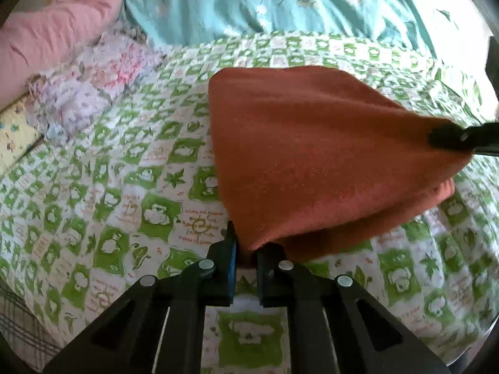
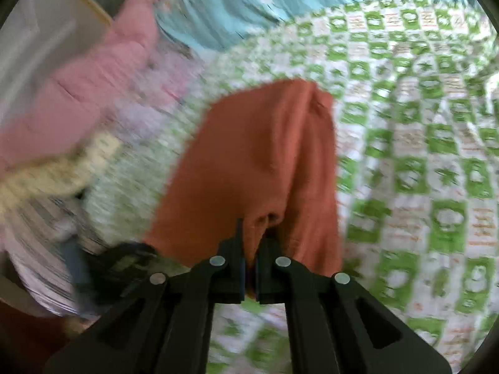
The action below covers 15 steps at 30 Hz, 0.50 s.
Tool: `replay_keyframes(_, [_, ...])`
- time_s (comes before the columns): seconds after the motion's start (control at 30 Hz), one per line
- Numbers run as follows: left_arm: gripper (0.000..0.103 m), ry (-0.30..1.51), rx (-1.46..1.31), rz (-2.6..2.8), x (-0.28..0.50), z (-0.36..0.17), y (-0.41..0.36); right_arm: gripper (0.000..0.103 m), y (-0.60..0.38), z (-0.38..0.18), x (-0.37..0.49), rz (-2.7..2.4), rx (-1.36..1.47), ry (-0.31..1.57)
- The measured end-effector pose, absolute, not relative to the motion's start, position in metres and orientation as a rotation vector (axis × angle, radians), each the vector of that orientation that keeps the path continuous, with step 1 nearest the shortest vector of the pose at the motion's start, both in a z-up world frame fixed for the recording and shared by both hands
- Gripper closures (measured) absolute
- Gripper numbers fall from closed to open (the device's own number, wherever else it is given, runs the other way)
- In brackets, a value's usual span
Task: Fold small clothes
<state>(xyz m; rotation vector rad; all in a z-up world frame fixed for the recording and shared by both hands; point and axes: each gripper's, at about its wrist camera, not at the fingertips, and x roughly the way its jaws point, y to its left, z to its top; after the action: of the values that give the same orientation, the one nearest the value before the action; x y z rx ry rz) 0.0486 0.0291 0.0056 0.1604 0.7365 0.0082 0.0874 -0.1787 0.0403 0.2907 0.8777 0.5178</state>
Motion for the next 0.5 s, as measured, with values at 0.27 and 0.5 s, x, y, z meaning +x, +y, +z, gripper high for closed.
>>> replay_keyframes(0.27, [0.096, 0.808, 0.149, 0.001, 0.051, -0.012, 0.033, 0.099, -0.190, -0.005, 0.090, 0.414, 0.268, 0.966])
replay_keyframes(0.5, [0.095, 0.862, 0.085, -0.132, 0.051, -0.007, 0.048, 0.099, -0.199, -0.011, 0.091, 0.421, 0.342, 0.990])
